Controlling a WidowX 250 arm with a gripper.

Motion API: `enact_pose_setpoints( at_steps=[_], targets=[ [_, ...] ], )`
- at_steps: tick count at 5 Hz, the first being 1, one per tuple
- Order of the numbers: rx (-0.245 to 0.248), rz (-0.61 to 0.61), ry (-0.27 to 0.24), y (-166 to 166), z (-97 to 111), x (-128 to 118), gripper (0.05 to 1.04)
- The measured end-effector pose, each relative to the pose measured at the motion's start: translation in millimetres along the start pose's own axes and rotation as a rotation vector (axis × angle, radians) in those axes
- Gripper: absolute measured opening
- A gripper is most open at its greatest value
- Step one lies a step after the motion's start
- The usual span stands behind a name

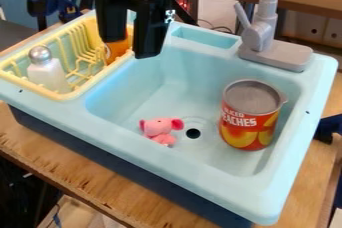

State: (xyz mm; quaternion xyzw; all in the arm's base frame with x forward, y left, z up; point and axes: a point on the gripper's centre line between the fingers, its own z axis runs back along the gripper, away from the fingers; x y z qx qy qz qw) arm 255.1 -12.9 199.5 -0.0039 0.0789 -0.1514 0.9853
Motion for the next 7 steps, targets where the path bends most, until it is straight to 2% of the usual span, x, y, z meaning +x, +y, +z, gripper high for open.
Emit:
enact_pose_setpoints(
  at_steps=[1,2,3,4,5,6,7],
  targets=[
    [-0.006,0.000,0.025,0,-8,2,1.001],
    [-0.001,-0.021,-0.058,-17,-15,20,1.001],
    [0.015,-0.078,-0.113,-42,-17,33,1.001],
    [-0.014,-0.149,-0.136,-58,-27,42,1.001],
    [-0.031,-0.186,-0.181,-65,-35,54,1.001],
    [-0.025,-0.237,-0.199,-75,-37,65,1.001],
    [0.008,-0.279,-0.227,-85,-30,72,1.001]
  ],
)
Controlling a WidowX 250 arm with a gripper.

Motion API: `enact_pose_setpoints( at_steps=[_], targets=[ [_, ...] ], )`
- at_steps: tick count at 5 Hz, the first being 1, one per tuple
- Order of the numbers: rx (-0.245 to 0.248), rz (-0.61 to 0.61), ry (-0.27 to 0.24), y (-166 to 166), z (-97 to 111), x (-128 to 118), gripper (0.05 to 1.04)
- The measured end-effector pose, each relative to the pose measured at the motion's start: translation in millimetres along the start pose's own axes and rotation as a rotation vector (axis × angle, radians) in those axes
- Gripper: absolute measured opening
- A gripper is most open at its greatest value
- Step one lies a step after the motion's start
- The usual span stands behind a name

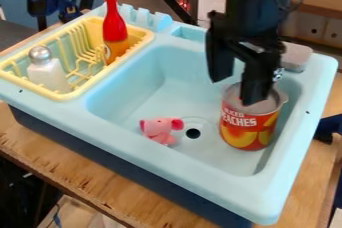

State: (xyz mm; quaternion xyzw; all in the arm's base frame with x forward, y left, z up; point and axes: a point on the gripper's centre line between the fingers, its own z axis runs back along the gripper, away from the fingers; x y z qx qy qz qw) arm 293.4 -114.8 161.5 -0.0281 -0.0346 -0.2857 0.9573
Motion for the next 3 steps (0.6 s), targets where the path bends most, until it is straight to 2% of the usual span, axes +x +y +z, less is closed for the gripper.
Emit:
enact_pose_setpoints(
  at_steps=[3],
  targets=[
    [0.024,0.005,-0.052,1.3,-13.0,13.2,1.001]
  ],
)
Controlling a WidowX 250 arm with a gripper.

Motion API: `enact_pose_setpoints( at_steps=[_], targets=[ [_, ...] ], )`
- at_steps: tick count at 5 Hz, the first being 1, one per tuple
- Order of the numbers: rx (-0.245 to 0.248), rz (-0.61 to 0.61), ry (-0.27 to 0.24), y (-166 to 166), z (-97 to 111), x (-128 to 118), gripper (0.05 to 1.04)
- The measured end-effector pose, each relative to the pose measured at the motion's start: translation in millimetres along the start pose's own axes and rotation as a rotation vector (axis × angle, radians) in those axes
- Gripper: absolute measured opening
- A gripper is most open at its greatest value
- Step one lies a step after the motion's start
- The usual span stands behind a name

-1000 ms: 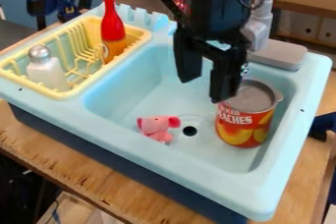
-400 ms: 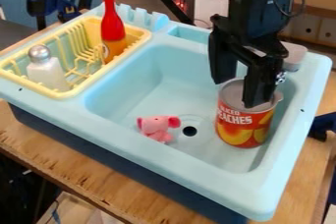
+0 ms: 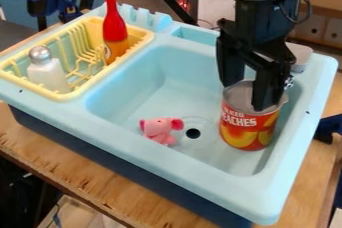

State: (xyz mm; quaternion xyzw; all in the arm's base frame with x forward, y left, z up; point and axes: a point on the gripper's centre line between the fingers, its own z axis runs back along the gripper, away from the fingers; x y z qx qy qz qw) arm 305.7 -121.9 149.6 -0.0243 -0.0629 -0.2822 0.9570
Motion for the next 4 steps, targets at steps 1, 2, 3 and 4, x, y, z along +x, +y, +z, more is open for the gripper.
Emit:
enact_pose_setpoints(
  at_steps=[1,2,3,4],
  targets=[
    [0.010,0.010,-0.013,1,-1,2,1.001],
    [0.006,0.010,0.006,-2,-10,1,1.001],
    [0.002,0.003,0.014,-6,-17,0,1.001],
    [-0.004,-0.012,0.009,-7,-20,2,1.001]
  ],
)
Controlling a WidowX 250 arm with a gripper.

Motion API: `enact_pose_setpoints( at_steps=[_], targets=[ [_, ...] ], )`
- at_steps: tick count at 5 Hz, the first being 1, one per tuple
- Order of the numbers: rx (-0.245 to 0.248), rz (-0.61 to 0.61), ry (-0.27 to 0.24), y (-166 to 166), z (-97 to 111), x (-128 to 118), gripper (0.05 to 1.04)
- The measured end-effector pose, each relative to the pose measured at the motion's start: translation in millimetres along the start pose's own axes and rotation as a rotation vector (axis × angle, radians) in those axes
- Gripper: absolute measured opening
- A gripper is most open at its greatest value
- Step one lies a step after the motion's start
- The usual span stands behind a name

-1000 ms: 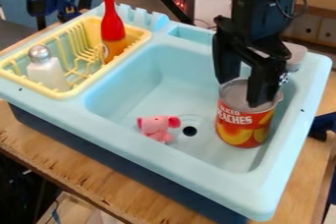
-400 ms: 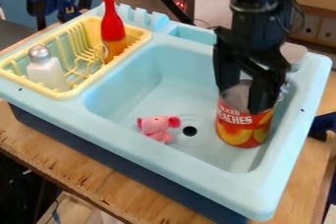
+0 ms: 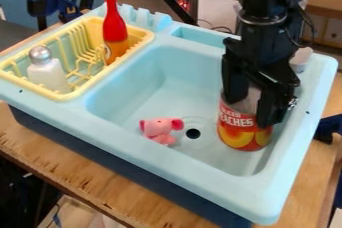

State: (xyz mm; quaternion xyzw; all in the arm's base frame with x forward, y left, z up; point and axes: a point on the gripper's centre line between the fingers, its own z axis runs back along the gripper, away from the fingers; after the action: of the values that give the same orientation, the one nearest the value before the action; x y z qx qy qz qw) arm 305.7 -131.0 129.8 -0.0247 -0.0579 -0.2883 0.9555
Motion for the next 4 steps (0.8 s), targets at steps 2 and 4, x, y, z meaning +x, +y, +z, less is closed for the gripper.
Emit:
enact_pose_setpoints(
  at_steps=[2,4],
  targets=[
    [0.037,-0.001,0.036,-1,-4,7,1.001],
    [0.349,0.270,0.192,29,4,-20,1.001]
  ],
)
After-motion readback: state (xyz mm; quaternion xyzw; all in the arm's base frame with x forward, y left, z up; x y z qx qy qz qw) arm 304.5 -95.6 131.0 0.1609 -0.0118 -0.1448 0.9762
